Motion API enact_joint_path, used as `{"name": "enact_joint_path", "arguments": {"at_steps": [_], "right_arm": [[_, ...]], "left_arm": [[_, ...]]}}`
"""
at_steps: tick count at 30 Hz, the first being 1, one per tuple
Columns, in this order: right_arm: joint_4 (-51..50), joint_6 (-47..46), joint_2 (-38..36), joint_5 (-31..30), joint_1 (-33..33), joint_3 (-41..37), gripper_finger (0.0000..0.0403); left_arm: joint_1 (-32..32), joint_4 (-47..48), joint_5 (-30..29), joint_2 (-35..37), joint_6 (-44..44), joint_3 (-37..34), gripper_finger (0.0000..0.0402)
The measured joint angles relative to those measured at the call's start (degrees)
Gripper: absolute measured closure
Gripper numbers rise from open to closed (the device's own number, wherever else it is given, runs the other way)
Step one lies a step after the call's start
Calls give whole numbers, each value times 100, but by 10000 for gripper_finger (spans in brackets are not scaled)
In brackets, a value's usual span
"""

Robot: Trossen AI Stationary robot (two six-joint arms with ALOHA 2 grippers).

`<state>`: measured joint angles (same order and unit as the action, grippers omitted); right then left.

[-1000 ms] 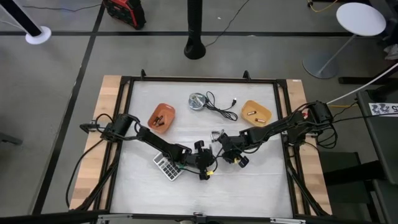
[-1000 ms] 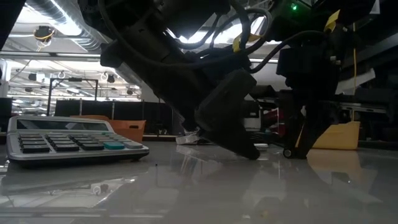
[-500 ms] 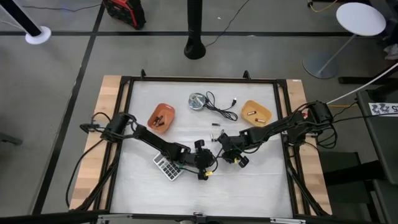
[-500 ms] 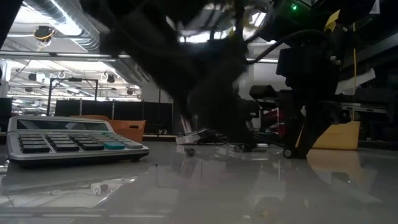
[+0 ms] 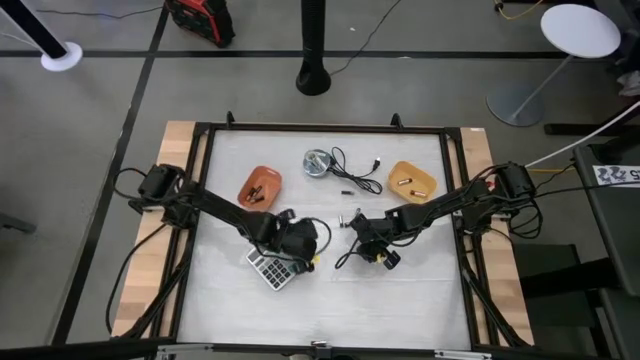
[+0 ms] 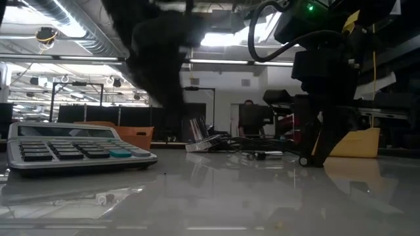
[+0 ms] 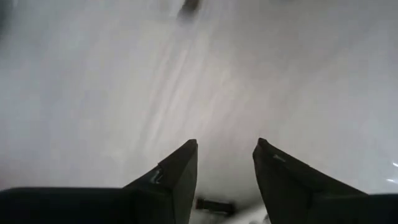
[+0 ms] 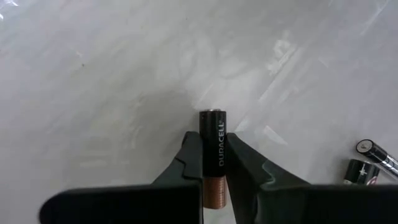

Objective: Sort batteries
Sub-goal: Put the black battery into the orange bin

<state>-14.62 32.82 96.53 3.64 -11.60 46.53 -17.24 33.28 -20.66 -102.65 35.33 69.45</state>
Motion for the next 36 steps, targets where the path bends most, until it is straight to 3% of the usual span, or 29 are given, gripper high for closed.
{"name": "enact_joint_path", "arguments": {"at_steps": [4, 12, 20, 25, 30, 36], "right_arm": [[25, 0, 0, 2, 0, -3, 370], [15, 11, 27, -41, 0, 206, 370], [102, 322, 28, -410, 17, 779, 370], [744, 419, 24, -448, 228, 1023, 370], [2305, 660, 22, -415, 582, 1042, 370], [4711, 600, 446, 560, 1085, 1084, 370]], "left_arm": [[58, 586, 409, -13, 485, 0, 252], [127, 888, 443, 53, 633, 3, 264], [204, 1936, 307, 818, 751, 3, 288], [40, 2756, -557, 1540, 1058, 3, 310], [-303, 3103, -1803, 2311, 1718, -93, 322], [-652, 3122, -2712, 2938, 2325, -281, 325]]}}
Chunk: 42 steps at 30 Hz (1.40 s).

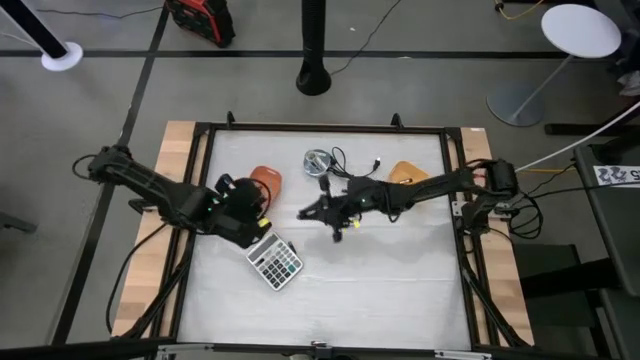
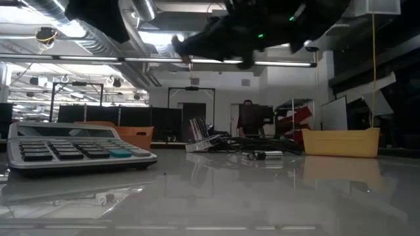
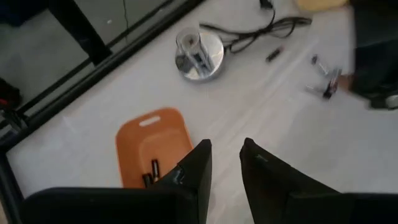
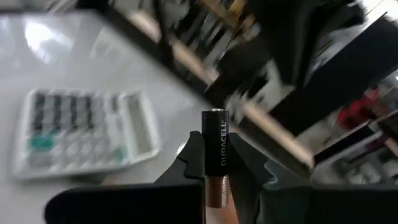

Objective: Sort batteries
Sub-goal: Put the black battery into the orange bin

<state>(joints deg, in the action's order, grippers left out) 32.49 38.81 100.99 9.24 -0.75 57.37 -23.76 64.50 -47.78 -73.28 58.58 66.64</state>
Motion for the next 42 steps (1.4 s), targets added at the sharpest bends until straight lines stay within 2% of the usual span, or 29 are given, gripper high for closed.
{"name": "enact_joint_path", "arguments": {"at_steps": [2, 5, 13, 16, 20, 23, 26, 35, 39, 42], "right_arm": [[529, -154, 341, 124, 119, 215, 370], [677, -410, 947, 288, 270, 890, 370], [-791, -580, 2762, 328, 553, 3399, 370], [-1481, -577, 3240, 321, 622, 4112, 370], [-1806, -562, 3705, 126, 694, 4716, 370], [-1900, -533, 3830, -164, 709, 4869, 368], [-2096, -523, 3831, -313, 718, 4865, 349], [-2169, -542, 3825, -1331, 702, 4865, 240], [-2831, -544, 3676, -2083, 663, 4863, 221], [-3737, -549, 3398, -2321, 639, 4862, 219]], "left_arm": [[-69, -9, -72, 91, 4, -45, 325], [-126, 2, -203, 118, 2, -73, 325], [-208, 338, -264, 116, 97, -75, 325], [-226, 626, -259, 116, 270, -75, 325], [-218, 994, -271, 116, 548, -75, 325], [-217, 1045, -281, 116, 609, -75, 325], [-219, 1036, -281, 116, 567, -75, 325], [-219, 977, -283, 116, 620, -75, 325], [-219, 979, -283, 116, 732, -75, 325], [-219, 976, -283, 116, 746, -75, 325]]}}
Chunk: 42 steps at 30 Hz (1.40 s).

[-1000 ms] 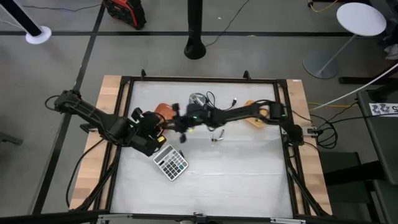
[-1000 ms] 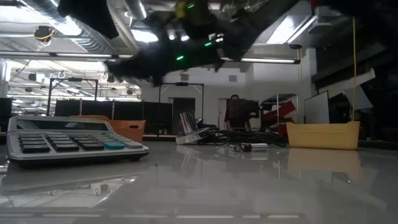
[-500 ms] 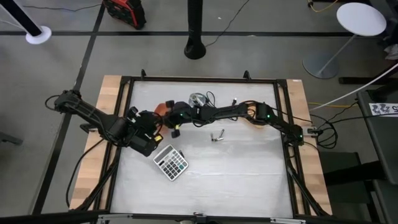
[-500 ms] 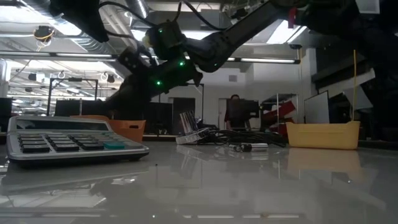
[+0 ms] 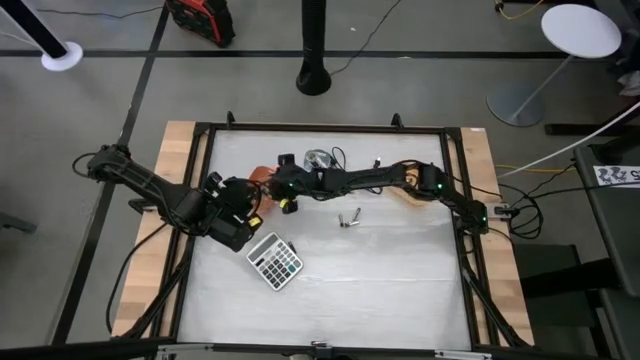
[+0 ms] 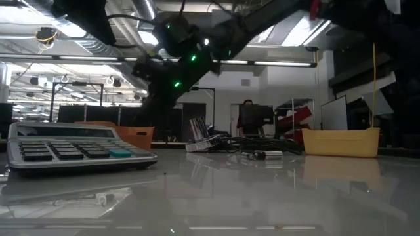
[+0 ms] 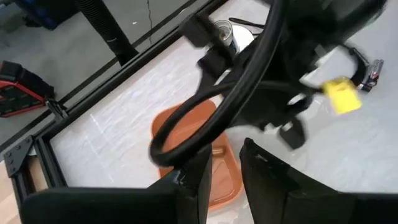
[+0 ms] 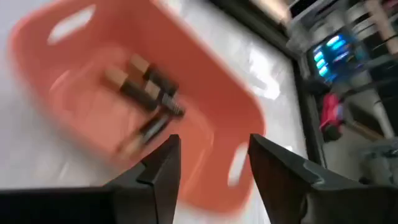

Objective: Sort batteries
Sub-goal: Put the black battery into the orange bin

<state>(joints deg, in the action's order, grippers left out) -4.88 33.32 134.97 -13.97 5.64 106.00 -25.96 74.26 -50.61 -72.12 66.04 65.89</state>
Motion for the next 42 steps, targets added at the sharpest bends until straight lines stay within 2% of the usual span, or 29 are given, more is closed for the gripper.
{"name": "enact_joint_path", "arguments": {"at_steps": [6, 11, 14, 18, 22, 28, 35, 42], "right_arm": [[-2079, -109, -698, 629, -1, 3, 218], [-4289, -148, -1230, 1109, 1, 7, 217], [-5630, -154, -1387, 1387, 12, 7, 217], [-7183, -70, -1403, 2057, 88, -40, 217], [-7138, 23, -1403, 1901, 86, -176, 217], [-7285, -74, -1399, 694, 174, -310, 217], [-6055, -306, -1391, 1118, 609, -306, 217], [-5891, -915, -1385, 1260, 1052, -449, 217]], "left_arm": [[0, -66, 0, 0, 46, 0, 325], [0, -188, 0, -2, 107, 0, 325], [0, -192, 0, -2, 107, 0, 325], [0, -226, 0, -4, 107, 0, 325], [1, -493, -5, -15, 107, -158, 325], [15, -674, -4, -21, 231, -713, 325], [15, -1054, -2, -20, 308, -1317, 325], [15, -1557, -2, -20, 294, -1681, 325]]}}
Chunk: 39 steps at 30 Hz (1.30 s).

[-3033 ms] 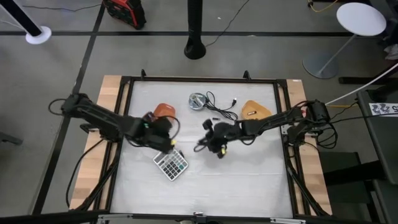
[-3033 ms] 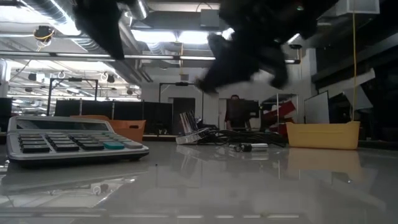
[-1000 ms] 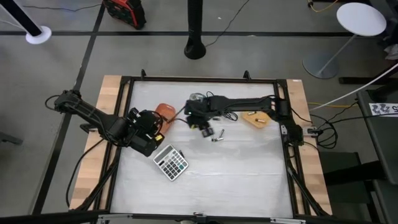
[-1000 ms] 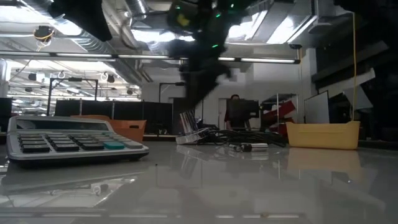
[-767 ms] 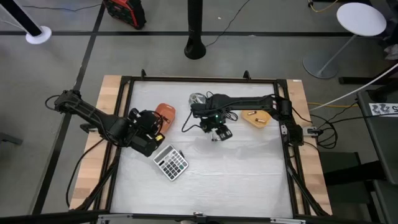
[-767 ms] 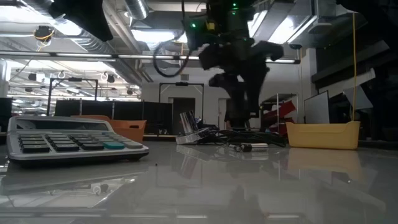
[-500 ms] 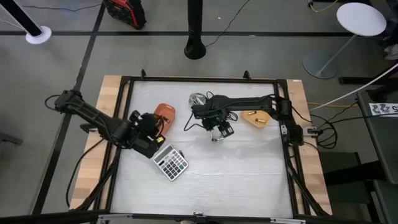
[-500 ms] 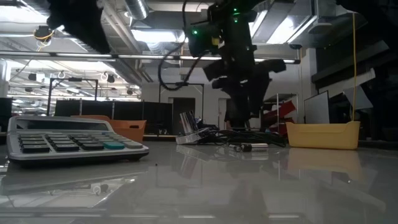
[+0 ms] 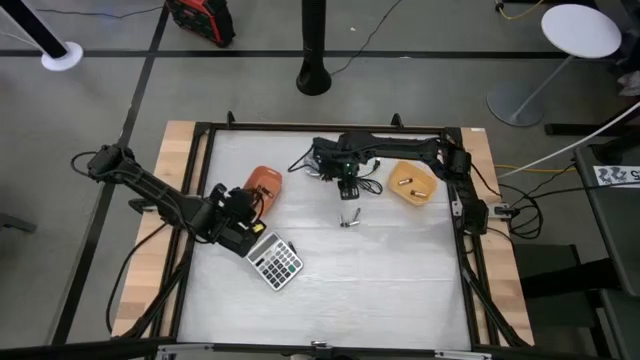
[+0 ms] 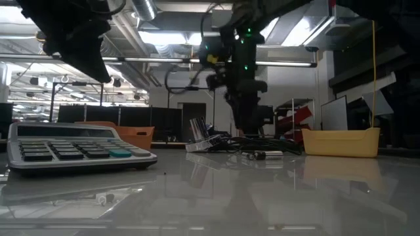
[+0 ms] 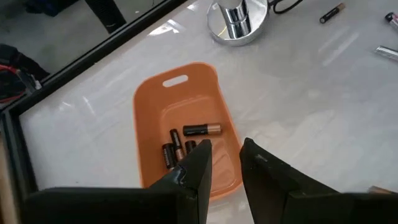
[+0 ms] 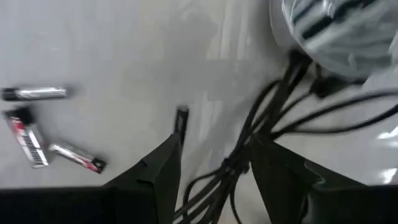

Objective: Sort batteries
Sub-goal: Put the black battery into the orange bin

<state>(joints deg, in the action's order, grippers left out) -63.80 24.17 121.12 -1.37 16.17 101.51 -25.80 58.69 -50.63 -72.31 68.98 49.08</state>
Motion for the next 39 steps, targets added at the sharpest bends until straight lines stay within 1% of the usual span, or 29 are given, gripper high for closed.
{"name": "enact_joint_path", "arguments": {"at_steps": [5, 11, 15, 17, 20, 29, 31, 36, 39], "right_arm": [[362, -278, 2, 197, 89, -564, 217], [978, -296, 11, 188, 70, -1124, 217], [1197, -427, 10, 49, 74, -1287, 223], [1215, -446, 6, 69, 74, -1323, 236], [1280, -450, -7, 200, 74, -1396, 265], [1303, -445, -11, 394, 72, -1422, 388], [1306, -446, -13, 396, 72, -1420, 393], [1301, -446, -13, 398, 70, -1421, 375], [1212, -446, -11, 398, 70, -1356, 381]], "left_arm": [[0, -303, -5, 0, -184, -136, 325], [0, -569, -17, 0, -387, -315, 325], [0, -573, -17, 0, -318, -374, 325], [0, -585, -17, 0, -322, -374, 325], [0, -583, -17, 0, -322, -374, 325], [2, -581, -17, 0, -320, -374, 325], [0, -581, -17, 0, -320, -374, 325], [0, -581, -17, 0, -320, -374, 325], [0, -581, -17, 0, -320, -374, 325]]}}
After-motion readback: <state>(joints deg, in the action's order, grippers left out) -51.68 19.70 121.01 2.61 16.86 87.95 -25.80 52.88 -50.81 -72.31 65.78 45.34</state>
